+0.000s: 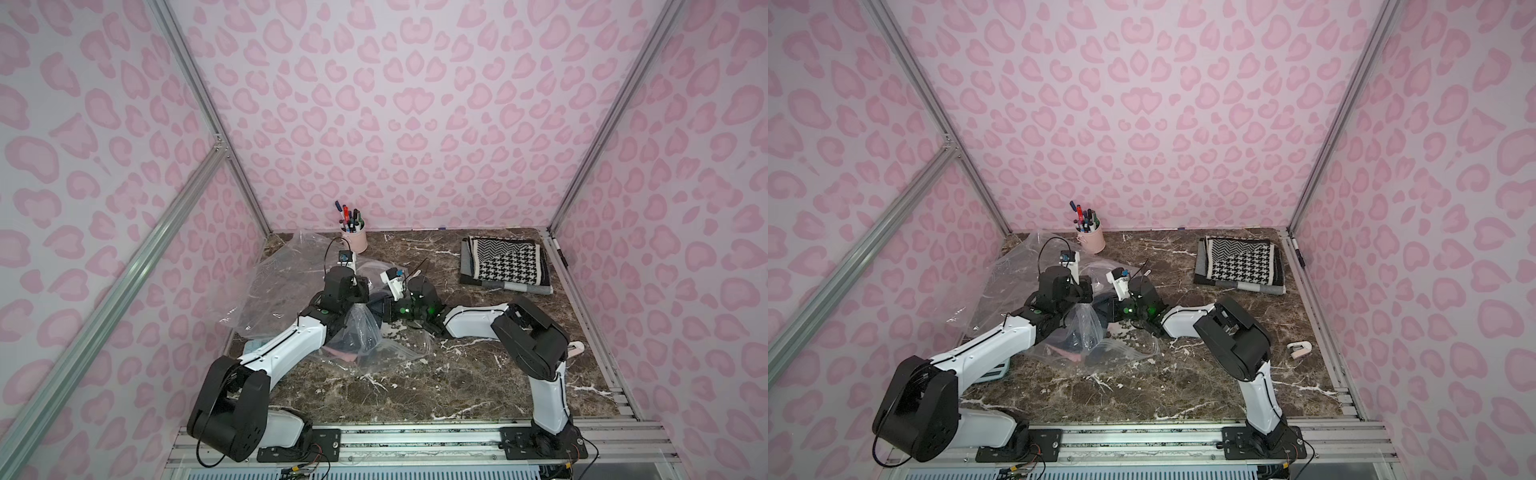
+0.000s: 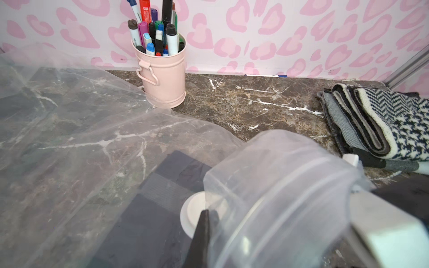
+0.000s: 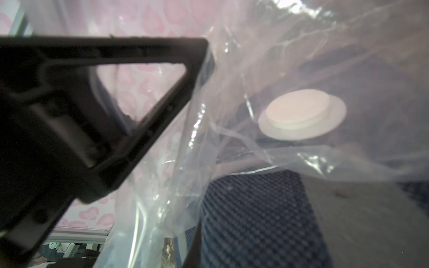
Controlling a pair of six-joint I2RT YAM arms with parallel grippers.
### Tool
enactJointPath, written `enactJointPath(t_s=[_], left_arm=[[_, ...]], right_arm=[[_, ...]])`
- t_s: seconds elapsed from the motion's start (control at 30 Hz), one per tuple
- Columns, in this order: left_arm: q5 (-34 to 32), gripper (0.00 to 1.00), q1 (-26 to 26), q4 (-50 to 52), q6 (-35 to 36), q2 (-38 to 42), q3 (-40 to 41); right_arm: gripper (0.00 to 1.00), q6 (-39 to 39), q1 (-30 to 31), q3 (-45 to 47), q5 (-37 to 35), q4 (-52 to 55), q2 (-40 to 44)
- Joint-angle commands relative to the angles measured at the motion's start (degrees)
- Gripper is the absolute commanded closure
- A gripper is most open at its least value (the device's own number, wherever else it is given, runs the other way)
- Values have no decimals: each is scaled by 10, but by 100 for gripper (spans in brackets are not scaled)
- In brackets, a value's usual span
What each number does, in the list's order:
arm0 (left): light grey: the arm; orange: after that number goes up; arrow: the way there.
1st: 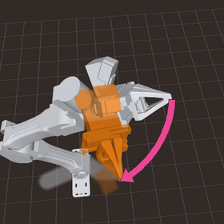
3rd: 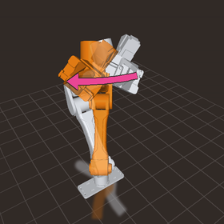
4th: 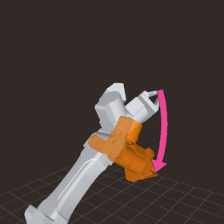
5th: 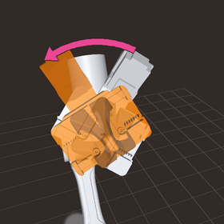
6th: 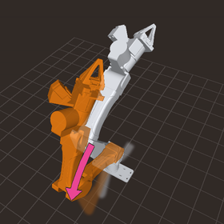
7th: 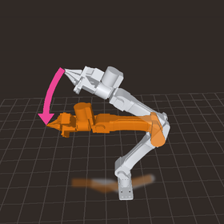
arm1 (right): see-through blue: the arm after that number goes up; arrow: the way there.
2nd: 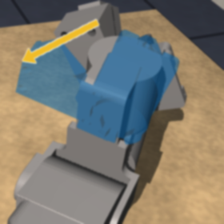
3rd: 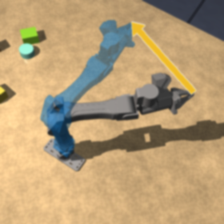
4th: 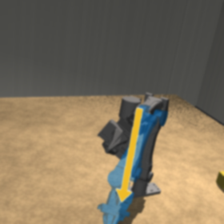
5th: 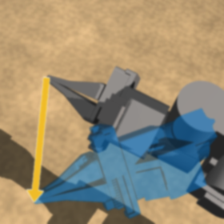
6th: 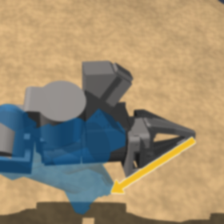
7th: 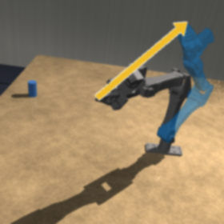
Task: Take the blanket out of the vacuum bag
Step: Take out the blanket from the vacuum bag, then place the blanket at the center of the board.
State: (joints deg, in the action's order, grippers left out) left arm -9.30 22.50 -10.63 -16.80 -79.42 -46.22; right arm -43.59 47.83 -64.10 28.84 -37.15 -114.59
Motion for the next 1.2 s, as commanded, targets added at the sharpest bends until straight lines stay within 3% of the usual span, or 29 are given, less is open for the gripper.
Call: enactJointPath(t_s=[0.0,0.2,0.67,0.87,1.17], left_arm=[[-39,96,-2,2,-8,-4,-11],[-70,96,-25,28,-7,-16,-24],[-75,96,-32,32,-29,-10,-11],[-98,96,-33,41,-37,0,-10],[-108,96,-36,47,-43,-7,-12]], right_arm=[[100,13,0,17,-1,-8,32],[100,19,-7,26,3,-12,78],[100,97,-38,-74,-9,171,167],[100,126,-98,-57,-45,285,252],[100,135,-204,-6,-58,343,368]])
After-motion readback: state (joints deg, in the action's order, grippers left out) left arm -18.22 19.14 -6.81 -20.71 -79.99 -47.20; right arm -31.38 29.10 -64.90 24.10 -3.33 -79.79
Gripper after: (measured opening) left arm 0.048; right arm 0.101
